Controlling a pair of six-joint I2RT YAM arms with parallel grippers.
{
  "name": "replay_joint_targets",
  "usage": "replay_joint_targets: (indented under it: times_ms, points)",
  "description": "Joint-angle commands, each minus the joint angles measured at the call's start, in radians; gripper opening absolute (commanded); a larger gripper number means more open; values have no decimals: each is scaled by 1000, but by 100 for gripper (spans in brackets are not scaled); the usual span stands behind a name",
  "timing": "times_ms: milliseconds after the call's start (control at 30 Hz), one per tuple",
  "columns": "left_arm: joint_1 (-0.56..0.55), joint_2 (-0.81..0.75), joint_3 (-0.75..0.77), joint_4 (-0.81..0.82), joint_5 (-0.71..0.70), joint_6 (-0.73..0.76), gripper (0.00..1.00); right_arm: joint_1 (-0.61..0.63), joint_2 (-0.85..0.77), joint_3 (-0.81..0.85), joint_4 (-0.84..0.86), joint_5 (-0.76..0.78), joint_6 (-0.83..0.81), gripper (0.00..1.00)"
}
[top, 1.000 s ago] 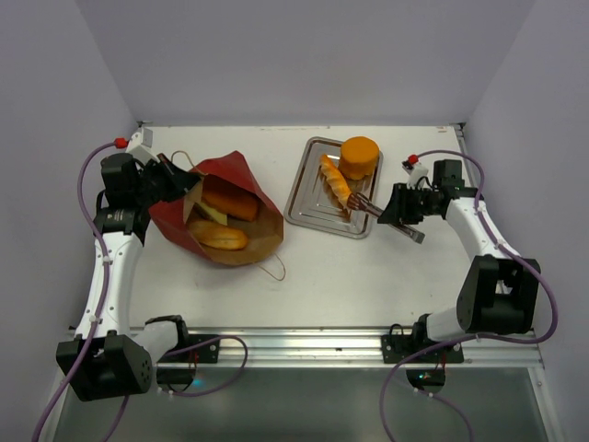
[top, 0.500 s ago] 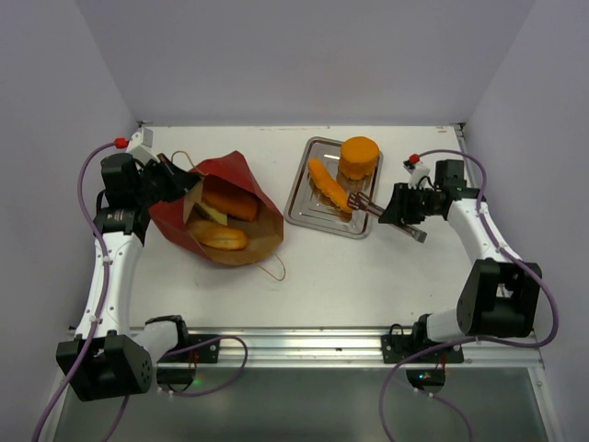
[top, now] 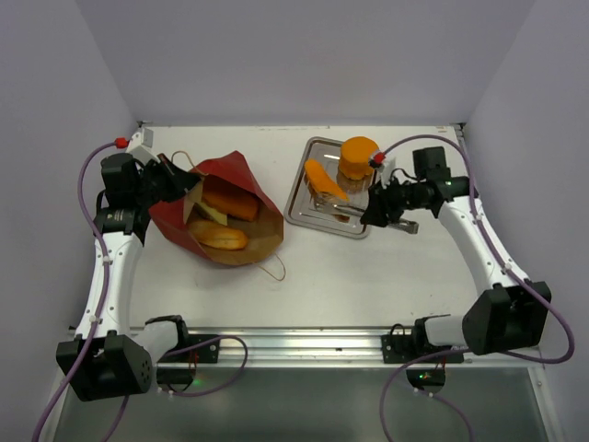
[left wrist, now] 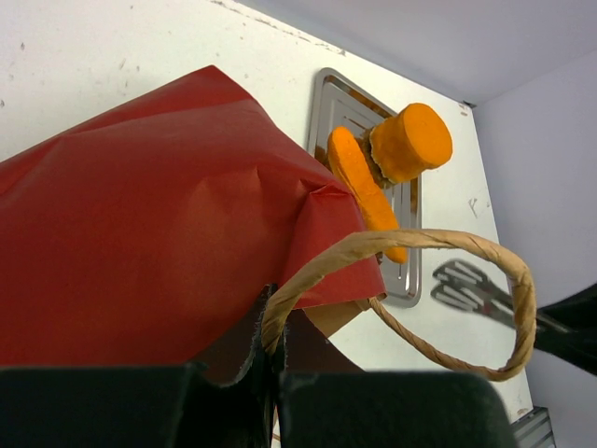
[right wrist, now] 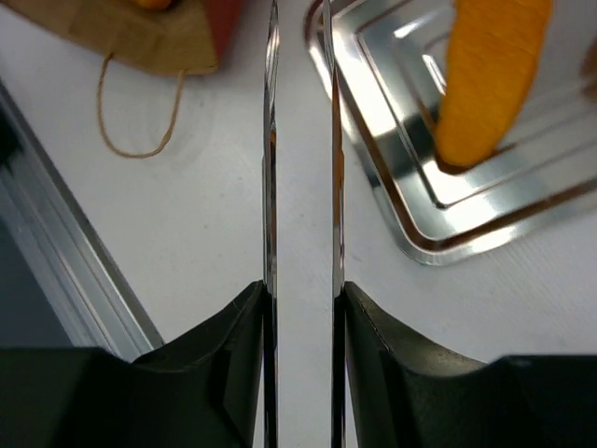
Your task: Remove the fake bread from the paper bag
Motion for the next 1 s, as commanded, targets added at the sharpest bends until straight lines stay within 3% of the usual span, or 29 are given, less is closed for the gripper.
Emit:
replay_joint_targets:
  times_ms: [0,200,500,700,967]
  points:
    - [5,-13,20,5,34,27,0,158,-75,82,-124,-53,-212,40]
    - [5,-18,33,-26,35,43,0,381,-157,124,-149,-21,-317,40]
    - [5,-26,27,-40,52,51,0,825,-34,174,13,430,-232,40]
    - [5,-52,1,-49,50,50,0,902,151,312,90,649,-156,40]
    - [5,-56,-15,-45,55,43,0,941,361,470,103,697,-100,41]
